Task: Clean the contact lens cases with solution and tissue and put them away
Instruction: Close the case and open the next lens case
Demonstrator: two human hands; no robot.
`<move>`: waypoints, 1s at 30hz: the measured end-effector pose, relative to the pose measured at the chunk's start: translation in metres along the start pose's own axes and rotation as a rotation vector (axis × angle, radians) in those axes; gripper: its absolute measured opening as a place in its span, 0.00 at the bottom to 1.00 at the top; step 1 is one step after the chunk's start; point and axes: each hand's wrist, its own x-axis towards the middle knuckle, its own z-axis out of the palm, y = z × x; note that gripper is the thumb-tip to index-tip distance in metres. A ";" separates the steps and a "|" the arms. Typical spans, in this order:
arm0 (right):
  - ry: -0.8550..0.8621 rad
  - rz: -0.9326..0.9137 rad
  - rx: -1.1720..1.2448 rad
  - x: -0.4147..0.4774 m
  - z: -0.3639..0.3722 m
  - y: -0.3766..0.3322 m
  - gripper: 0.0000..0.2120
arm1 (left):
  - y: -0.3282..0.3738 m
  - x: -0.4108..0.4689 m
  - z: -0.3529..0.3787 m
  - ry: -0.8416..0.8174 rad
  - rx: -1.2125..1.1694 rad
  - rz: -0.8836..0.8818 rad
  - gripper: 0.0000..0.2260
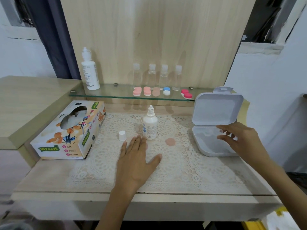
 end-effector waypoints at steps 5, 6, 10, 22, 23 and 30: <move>0.033 -0.302 -0.201 0.001 -0.002 0.005 0.16 | 0.000 0.001 0.002 0.014 0.005 -0.001 0.46; 0.030 -0.341 -0.219 0.001 -0.001 0.006 0.15 | 0.000 0.001 0.002 0.018 0.003 -0.003 0.47; 0.004 -0.422 -0.255 -0.003 0.000 0.014 0.16 | 0.000 0.001 0.002 0.027 -0.006 -0.004 0.47; 0.160 -0.101 -0.010 -0.003 0.000 0.005 0.12 | -0.001 0.000 0.001 0.021 -0.040 -0.001 0.40; 0.178 -0.011 0.082 -0.002 0.000 -0.001 0.14 | -0.001 0.000 0.002 0.025 -0.037 0.001 0.41; 0.006 0.258 0.550 0.000 0.007 -0.065 0.08 | 0.000 0.000 0.000 0.051 -0.081 0.010 0.42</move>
